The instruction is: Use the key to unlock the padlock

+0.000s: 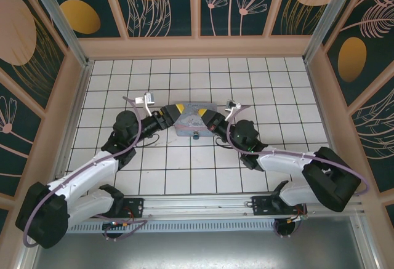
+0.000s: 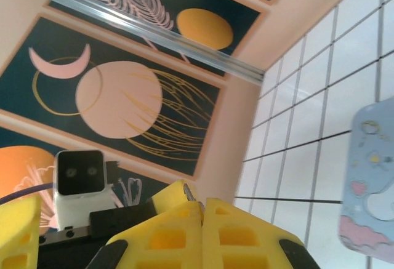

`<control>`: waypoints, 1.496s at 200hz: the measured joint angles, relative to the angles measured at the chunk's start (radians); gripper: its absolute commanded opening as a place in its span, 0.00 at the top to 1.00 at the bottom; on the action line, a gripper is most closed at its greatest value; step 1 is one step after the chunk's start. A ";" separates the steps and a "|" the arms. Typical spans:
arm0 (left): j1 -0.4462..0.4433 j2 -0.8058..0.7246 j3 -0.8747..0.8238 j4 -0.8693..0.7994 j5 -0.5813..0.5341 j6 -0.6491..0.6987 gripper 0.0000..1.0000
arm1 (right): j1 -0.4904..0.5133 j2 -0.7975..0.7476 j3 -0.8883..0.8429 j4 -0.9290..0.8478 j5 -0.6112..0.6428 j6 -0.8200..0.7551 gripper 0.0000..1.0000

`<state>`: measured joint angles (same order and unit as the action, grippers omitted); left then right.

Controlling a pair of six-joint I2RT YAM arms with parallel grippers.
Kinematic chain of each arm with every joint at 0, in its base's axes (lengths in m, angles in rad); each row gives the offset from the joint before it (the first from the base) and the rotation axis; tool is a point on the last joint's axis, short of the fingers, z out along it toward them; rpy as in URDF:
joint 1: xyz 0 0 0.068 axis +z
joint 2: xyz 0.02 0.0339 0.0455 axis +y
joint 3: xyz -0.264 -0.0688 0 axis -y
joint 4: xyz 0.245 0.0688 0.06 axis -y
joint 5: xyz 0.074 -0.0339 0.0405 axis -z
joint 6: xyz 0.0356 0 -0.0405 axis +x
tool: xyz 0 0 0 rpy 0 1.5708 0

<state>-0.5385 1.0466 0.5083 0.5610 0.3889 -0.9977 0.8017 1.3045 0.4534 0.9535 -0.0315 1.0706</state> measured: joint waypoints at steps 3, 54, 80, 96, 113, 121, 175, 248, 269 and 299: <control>0.000 0.000 0.000 -0.013 -0.001 0.009 0.08 | -0.006 -0.003 0.000 -0.011 -0.002 -0.002 1.00; 0.000 0.001 -0.057 -0.125 -0.005 0.109 0.08 | -0.084 -0.047 0.018 -0.171 -0.052 -0.026 1.00; 0.000 0.012 -0.127 -0.122 -0.005 0.122 0.08 | -0.107 -0.049 0.018 -0.209 -0.059 -0.025 1.00; 0.000 0.027 -0.164 -0.118 -0.004 0.126 0.09 | -0.121 -0.048 0.020 -0.220 -0.071 -0.025 1.00; -0.001 0.053 -0.179 -0.116 0.000 0.137 0.11 | -0.138 -0.031 0.036 -0.221 -0.085 -0.026 1.00; -0.002 0.067 -0.179 -0.109 0.003 0.143 0.12 | -0.146 -0.016 0.047 -0.221 -0.095 -0.026 1.00; -0.058 0.187 -0.185 -0.021 0.018 0.185 0.22 | -0.182 0.076 0.075 -0.200 -0.156 -0.025 1.00; -0.146 0.354 -0.185 0.090 -0.074 0.299 0.30 | -0.194 0.166 0.075 -0.118 -0.209 -0.013 1.00; -0.155 0.416 -0.178 0.136 -0.088 0.325 0.31 | -0.199 0.185 0.075 -0.097 -0.219 -0.013 1.00; -0.166 0.497 -0.155 0.188 -0.100 0.351 0.34 | -0.217 0.210 0.072 -0.051 -0.237 0.004 1.00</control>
<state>-0.7048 1.5433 0.3531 0.7486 0.2886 -0.6468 0.5850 1.5146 0.5255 0.9024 -0.2680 1.0748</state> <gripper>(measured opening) 0.675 0.050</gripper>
